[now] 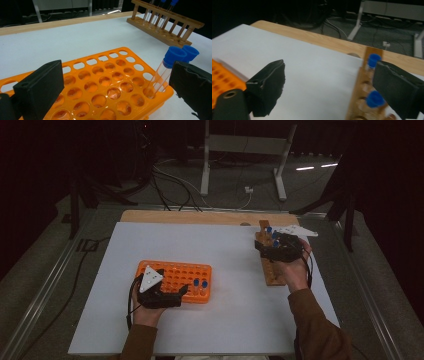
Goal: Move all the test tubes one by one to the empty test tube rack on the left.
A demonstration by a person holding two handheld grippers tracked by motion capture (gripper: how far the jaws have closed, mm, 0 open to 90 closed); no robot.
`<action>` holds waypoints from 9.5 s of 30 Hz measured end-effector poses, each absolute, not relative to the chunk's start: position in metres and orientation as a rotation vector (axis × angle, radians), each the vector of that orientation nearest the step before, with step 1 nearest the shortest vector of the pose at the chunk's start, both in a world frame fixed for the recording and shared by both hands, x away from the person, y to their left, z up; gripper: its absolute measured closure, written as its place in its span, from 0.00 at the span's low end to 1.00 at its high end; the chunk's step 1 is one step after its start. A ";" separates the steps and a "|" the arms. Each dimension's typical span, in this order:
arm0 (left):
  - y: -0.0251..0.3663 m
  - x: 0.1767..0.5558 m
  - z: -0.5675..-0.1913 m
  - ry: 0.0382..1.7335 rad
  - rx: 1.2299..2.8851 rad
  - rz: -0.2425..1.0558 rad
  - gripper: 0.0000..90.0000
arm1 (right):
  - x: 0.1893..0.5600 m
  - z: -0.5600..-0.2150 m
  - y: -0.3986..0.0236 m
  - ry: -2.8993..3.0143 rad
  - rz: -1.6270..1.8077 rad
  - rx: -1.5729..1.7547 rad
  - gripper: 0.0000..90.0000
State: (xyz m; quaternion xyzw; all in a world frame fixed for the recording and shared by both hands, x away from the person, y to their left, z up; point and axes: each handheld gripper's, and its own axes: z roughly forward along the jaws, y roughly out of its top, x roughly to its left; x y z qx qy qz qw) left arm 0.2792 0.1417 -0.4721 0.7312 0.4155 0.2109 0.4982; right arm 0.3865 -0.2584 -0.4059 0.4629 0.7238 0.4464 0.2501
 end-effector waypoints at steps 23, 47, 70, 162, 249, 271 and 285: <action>0.142 0.279 -0.474 1.021 1.771 0.527 0.02 | 0.407 -0.444 -0.293 2.038 1.095 1.362 0.79; 0.142 0.279 -0.474 1.023 1.777 0.529 0.03 | 0.412 -0.445 -0.285 2.023 1.006 1.336 0.86; 0.143 0.280 -0.473 1.028 1.749 0.518 0.03 | 0.399 -0.395 -0.294 1.965 1.093 1.255 0.86; 0.133 0.278 -0.452 0.911 1.726 0.631 0.87 | 0.340 -0.389 -0.059 2.526 1.436 0.732 0.46; 0.155 0.276 -0.473 0.985 1.795 0.408 0.01 | 0.382 -0.402 -0.248 2.050 1.233 1.186 0.07; 0.162 0.277 -0.474 1.024 1.760 0.428 0.01 | 0.430 -0.424 -0.293 1.940 1.112 1.392 0.31; 0.166 0.277 -0.475 1.041 1.745 0.426 0.01 | 0.442 -0.446 -0.281 2.004 1.013 1.356 0.83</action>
